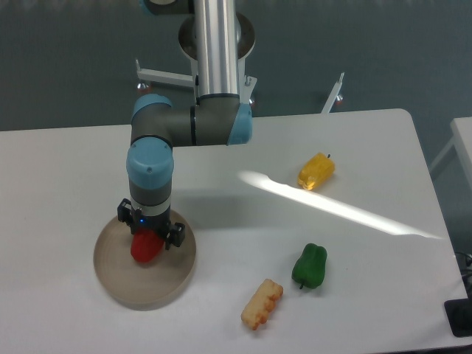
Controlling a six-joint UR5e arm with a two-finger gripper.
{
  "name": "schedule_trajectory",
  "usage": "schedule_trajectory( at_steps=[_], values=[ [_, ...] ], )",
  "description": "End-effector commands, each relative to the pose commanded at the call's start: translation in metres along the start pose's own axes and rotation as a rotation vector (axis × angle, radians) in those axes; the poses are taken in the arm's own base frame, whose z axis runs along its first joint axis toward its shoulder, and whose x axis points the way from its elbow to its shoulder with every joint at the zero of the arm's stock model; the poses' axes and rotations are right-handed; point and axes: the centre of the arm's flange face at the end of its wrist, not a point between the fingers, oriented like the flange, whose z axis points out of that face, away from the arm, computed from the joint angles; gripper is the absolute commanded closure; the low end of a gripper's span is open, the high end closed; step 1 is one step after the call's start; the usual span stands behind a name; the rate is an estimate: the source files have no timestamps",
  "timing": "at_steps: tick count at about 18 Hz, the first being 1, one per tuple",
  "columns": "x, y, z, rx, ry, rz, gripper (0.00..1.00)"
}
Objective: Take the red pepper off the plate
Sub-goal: 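Lift the gripped red pepper up off the plate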
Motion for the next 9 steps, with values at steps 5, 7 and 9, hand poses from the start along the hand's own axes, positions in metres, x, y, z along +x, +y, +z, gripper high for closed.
schedule_trajectory(
  at_steps=[5, 7, 9],
  values=[
    [0.000, -0.001, -0.003, 0.005, -0.003, 0.002, 0.41],
    [-0.001, -0.001, -0.005, 0.008, -0.004, 0.003, 0.45],
    [-0.001, -0.004, -0.014, 0.023, -0.013, 0.013, 0.45]
  ],
)
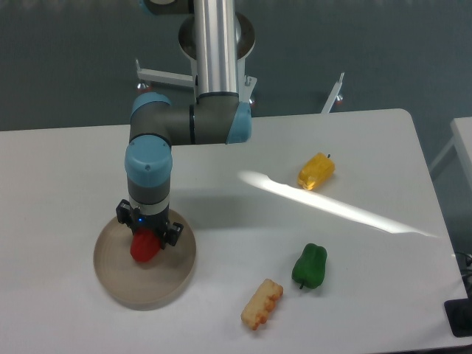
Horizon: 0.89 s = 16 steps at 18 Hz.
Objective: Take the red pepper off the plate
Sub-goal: 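Lift the gripped red pepper up off the plate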
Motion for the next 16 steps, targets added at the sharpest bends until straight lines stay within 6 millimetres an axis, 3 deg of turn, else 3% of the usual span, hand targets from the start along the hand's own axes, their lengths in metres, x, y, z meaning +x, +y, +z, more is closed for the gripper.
schedule_trajectory(
  at_steps=[4, 10, 16],
  values=[
    [-0.012, -0.012, -0.029, 0.050, -0.030, 0.030, 0.45],
    [-0.101, 0.015, -0.076, 0.068, -0.123, 0.120, 0.45],
    [-0.155, 0.039, -0.109, 0.074, -0.177, 0.193, 0.45]
  ],
)
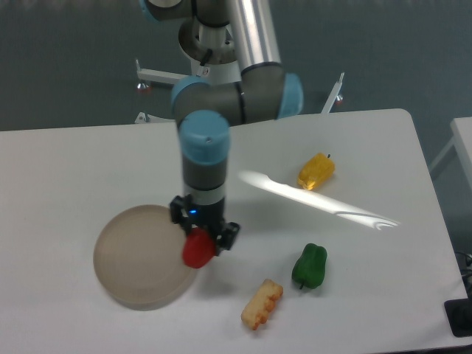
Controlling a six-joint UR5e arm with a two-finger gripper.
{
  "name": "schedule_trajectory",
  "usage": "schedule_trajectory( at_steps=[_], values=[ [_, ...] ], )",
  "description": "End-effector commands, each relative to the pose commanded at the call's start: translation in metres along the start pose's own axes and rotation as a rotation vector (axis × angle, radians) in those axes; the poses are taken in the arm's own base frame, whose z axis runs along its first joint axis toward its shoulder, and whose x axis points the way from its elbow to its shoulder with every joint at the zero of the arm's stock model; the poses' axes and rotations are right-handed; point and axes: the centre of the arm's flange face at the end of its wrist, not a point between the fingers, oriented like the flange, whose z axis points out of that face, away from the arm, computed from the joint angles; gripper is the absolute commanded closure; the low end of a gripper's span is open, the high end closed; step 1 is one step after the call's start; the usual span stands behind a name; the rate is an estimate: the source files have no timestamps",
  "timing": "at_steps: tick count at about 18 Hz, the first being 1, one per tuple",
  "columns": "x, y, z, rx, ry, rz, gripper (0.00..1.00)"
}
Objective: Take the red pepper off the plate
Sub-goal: 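Lift the gripped red pepper up off the plate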
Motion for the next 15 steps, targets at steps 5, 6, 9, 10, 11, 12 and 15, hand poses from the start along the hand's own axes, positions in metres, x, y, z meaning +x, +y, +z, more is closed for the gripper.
schedule_trajectory(
  at_steps=[5, 6, 9, 10, 11, 12, 15],
  values=[
    [-0.048, 0.037, -0.003, -0.012, -0.024, 0.084, 0.45],
    [-0.057, 0.042, -0.003, -0.014, -0.028, 0.090, 0.45],
    [-0.075, 0.055, -0.001, -0.026, -0.039, 0.131, 0.45],
    [-0.078, 0.058, -0.001, -0.029, -0.040, 0.136, 0.45],
    [-0.084, 0.066, -0.001, -0.032, -0.039, 0.136, 0.45],
    [-0.085, 0.067, -0.001, -0.032, -0.039, 0.143, 0.45],
    [-0.085, 0.069, 0.001, -0.035, -0.039, 0.146, 0.45]
  ],
)
